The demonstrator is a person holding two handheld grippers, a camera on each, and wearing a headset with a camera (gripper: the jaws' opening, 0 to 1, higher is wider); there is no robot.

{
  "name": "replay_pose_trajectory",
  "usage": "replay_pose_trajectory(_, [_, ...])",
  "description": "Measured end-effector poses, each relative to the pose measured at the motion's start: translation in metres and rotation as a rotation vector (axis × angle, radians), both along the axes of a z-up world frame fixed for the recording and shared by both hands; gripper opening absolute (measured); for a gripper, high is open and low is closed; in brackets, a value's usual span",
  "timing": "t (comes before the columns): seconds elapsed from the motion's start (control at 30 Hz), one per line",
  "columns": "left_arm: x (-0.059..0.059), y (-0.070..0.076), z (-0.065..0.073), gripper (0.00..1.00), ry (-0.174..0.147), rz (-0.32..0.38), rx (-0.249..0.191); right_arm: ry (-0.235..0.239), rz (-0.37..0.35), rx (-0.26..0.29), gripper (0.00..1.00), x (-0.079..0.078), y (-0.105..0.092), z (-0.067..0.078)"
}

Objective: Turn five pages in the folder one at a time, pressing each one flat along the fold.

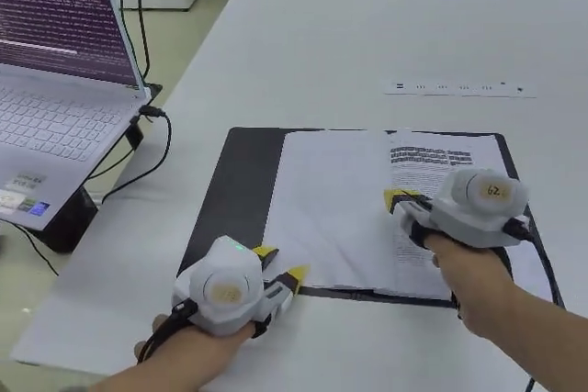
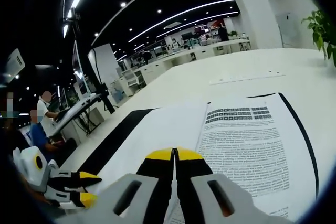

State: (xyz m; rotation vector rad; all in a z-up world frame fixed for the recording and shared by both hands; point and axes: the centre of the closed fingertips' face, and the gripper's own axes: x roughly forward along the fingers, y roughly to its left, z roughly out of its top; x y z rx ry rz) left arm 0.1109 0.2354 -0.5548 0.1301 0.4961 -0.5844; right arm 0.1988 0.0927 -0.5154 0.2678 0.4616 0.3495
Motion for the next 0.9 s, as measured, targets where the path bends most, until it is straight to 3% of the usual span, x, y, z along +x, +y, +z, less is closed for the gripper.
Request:
replay_pose_trajectory(0.2, [0.000,0.000,0.000,0.27,-0.004,0.009,-0.003,0.039,0.000,-0.016,0.00,0.018,-0.003,-0.019])
replay_pose_trajectory(0.33, [-0.001,0.000,0.000,0.27,-0.005,0.010,-0.004,0.052,-0.006,-0.009,0.00,0.028,-0.002,-0.024])
replay_pose_trajectory(0.9, [0.001,-0.001,0.000,0.27,-0.014,0.024,-0.022,0.034,-0.047,0.008,0.00,0.067,-0.006,-0.020])
